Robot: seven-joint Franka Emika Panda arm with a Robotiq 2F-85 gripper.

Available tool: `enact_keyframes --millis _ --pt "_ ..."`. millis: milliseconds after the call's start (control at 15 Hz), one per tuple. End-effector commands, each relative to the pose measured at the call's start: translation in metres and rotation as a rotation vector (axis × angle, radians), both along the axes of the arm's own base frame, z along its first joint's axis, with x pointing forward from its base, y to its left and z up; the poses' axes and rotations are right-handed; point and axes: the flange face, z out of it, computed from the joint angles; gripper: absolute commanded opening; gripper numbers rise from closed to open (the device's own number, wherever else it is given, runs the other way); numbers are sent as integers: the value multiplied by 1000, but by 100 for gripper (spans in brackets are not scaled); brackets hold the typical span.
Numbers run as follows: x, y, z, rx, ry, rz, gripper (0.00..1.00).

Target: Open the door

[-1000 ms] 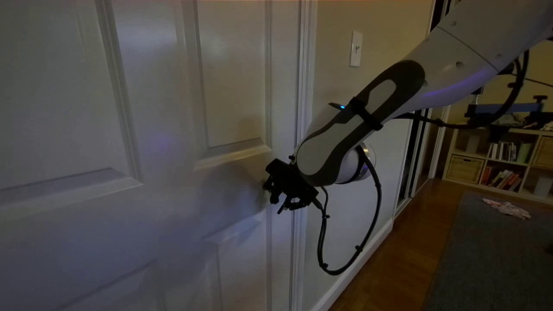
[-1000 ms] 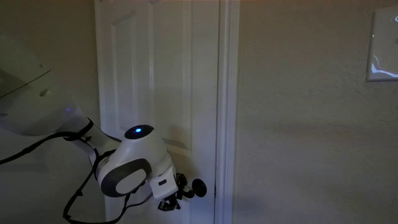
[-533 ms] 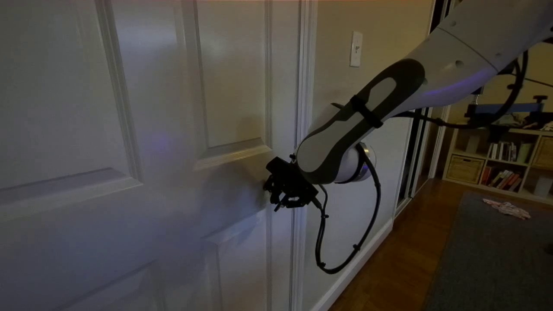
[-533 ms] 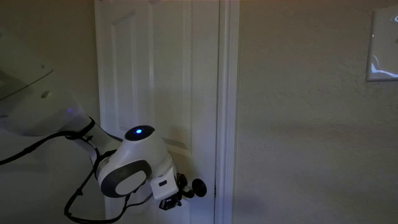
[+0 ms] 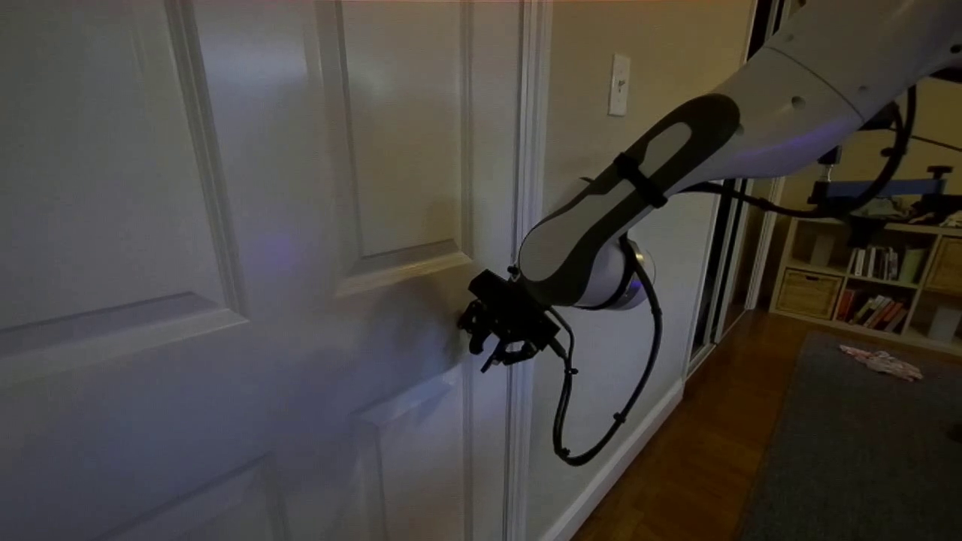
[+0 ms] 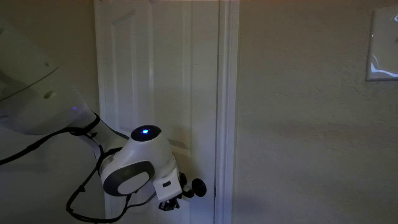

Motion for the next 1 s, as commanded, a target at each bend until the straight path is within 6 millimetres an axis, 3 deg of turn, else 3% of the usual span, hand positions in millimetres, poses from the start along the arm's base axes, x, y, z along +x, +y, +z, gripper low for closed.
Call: enact_keyframes --millis 0,200,400,667,933 --pt "-16 9 11 25 16 109 58" --pt "-10 21 33 32 -65 195 77" --pt "-7 45 60 44 -137 301 97" --pt "-14 47 77 30 -120 329 100" --pt "-25 13 81 -47 -75 240 100"
